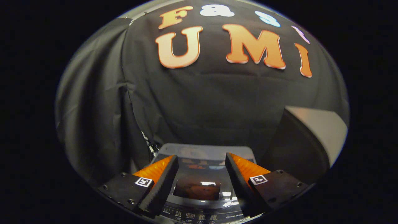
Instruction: Put the clothes into the washing machine and then close the washing machine lid.
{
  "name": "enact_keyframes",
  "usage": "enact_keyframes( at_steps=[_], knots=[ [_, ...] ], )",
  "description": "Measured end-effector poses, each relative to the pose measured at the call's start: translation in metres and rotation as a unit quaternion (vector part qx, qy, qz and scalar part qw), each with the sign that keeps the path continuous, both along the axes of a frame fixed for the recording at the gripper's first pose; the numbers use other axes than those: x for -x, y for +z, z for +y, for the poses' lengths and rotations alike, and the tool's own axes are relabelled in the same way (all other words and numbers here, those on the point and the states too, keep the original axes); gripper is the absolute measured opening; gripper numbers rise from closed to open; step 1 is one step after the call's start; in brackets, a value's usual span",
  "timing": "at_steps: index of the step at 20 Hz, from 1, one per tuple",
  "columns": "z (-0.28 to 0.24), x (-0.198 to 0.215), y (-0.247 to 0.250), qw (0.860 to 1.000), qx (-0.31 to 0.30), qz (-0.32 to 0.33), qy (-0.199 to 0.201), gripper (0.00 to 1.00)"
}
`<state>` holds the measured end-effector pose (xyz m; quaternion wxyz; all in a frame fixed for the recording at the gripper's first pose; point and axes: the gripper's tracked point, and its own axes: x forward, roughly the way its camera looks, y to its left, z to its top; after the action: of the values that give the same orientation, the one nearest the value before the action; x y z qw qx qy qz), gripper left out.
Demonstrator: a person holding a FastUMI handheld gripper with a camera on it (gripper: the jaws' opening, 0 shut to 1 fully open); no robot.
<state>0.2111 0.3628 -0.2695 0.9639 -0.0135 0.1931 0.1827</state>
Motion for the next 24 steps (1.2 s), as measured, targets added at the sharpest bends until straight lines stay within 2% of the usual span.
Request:
enact_keyframes(
  at_steps=[5,12,18,20,24],
  knots=[
    [-0.029,0.006,0.11,0.996,-0.031,-0.08,-0.014,0.98],
    [-0.108,0.037,0.214,0.988,-0.024,-0.141,-0.05,0.98],
    [-0.192,0.069,0.266,0.98,-0.008,-0.178,-0.086,0.98],
    [-0.222,0.093,0.279,0.975,0.0,-0.194,-0.111,0.98],
    [-0.254,0.12,0.287,0.97,0.007,-0.204,-0.132,0.99]
  ],
)
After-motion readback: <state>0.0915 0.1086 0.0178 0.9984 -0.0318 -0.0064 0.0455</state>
